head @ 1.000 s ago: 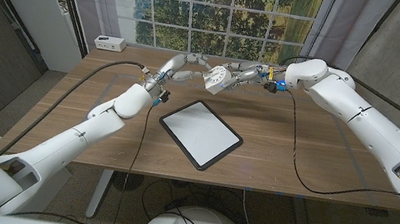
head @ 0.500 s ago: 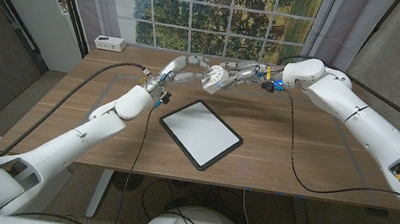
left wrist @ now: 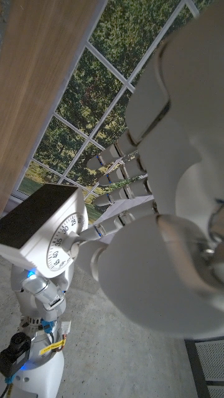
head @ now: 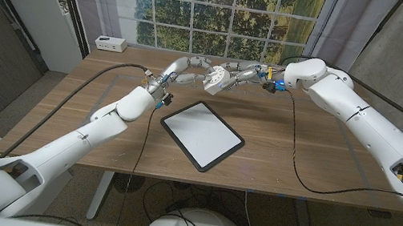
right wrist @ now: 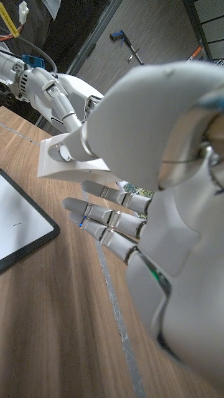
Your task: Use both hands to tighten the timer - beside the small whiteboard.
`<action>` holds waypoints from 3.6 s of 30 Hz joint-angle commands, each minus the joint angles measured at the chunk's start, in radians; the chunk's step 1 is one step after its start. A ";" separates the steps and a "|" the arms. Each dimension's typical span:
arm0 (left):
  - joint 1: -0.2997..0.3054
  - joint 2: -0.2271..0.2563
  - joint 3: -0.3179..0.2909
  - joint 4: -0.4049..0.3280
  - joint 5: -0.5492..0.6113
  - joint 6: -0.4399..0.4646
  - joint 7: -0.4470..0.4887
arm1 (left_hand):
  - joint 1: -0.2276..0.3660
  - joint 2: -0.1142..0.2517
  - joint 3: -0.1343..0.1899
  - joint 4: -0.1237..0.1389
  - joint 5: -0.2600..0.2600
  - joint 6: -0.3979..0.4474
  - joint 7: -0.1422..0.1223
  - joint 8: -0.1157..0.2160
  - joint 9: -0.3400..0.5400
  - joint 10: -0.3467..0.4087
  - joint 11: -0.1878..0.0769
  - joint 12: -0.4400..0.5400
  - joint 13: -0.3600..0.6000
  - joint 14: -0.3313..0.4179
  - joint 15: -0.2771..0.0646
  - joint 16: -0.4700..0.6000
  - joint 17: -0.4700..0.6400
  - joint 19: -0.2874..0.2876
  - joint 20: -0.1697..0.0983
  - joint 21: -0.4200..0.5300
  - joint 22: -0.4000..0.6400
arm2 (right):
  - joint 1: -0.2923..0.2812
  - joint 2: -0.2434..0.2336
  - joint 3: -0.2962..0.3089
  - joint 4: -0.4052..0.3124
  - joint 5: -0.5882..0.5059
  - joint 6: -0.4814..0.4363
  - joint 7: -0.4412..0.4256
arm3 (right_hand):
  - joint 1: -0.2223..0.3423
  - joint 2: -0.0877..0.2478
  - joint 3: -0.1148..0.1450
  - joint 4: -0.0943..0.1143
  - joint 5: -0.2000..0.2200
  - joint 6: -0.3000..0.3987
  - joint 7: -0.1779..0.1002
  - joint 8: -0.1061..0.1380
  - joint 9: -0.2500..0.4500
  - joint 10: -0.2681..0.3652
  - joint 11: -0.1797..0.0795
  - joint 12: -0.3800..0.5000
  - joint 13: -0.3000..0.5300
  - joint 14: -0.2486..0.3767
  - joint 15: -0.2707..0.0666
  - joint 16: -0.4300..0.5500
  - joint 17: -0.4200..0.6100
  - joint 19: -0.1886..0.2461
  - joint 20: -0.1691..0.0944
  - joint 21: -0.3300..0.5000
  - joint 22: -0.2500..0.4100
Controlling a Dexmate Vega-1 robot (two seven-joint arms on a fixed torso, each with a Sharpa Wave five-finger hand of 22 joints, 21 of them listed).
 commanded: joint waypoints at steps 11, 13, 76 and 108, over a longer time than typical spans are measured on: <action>-0.033 0.003 0.013 0.027 0.042 -0.024 0.000 | 0.052 0.015 -0.012 -0.001 0.019 0.067 0.000 0.034 0.025 0.029 -0.027 0.019 0.007 0.025 -0.062 0.014 0.006 0.020 -0.003 -0.004 0.005 | 0.021 0.009 -0.015 0.027 -0.003 0.010 0.041 | -0.013 0.009 -0.003 0.003 0.005 0.188 0.124 0.078 0.114 -0.005 -0.002 -0.006 0.002 -0.001 -0.170 -0.011 0.011 -0.012 -0.020 0.000 0.003; -0.043 0.009 0.017 0.032 0.055 -0.033 -0.006 | 0.062 0.021 -0.011 -0.002 0.021 0.077 0.002 0.038 0.028 0.033 -0.028 0.021 0.007 0.025 -0.063 0.014 0.006 0.024 -0.006 -0.004 0.005 | 0.022 0.007 -0.016 0.027 -0.004 0.010 0.044 | -0.013 0.009 -0.002 0.003 0.005 0.188 0.125 0.077 0.114 -0.005 0.002 -0.007 0.001 -0.001 -0.171 -0.013 0.011 -0.012 -0.020 0.000 0.003; -0.692 0.128 0.319 0.338 0.637 -0.660 0.094 | 0.094 0.055 -0.142 0.069 0.087 0.002 0.013 -0.004 0.071 0.009 -0.016 -0.004 0.017 -0.005 -0.082 0.021 0.036 0.057 -0.067 0.013 0.016 | 0.084 0.000 -0.062 0.084 -0.103 0.025 0.147 | -0.026 0.011 -0.006 0.006 0.000 0.198 0.132 0.056 0.105 -0.020 -0.025 -0.021 -0.006 -0.014 -0.171 -0.063 0.029 -0.042 -0.045 -0.004 0.000; -0.295 0.064 0.093 0.200 -0.084 -0.288 -0.389 | -0.040 -0.050 -0.289 0.138 0.099 -0.058 -0.009 -0.074 0.053 -0.024 -0.009 -0.005 0.037 -0.036 -0.057 0.009 0.042 0.011 -0.032 -0.011 0.014 | 0.043 -0.068 -0.031 -0.039 -0.139 0.004 0.084 | -0.040 0.009 -0.012 0.009 -0.002 0.214 0.144 0.050 0.100 0.001 -0.015 -0.024 -0.024 -0.002 -0.170 -0.072 0.040 -0.042 -0.039 -0.002 0.000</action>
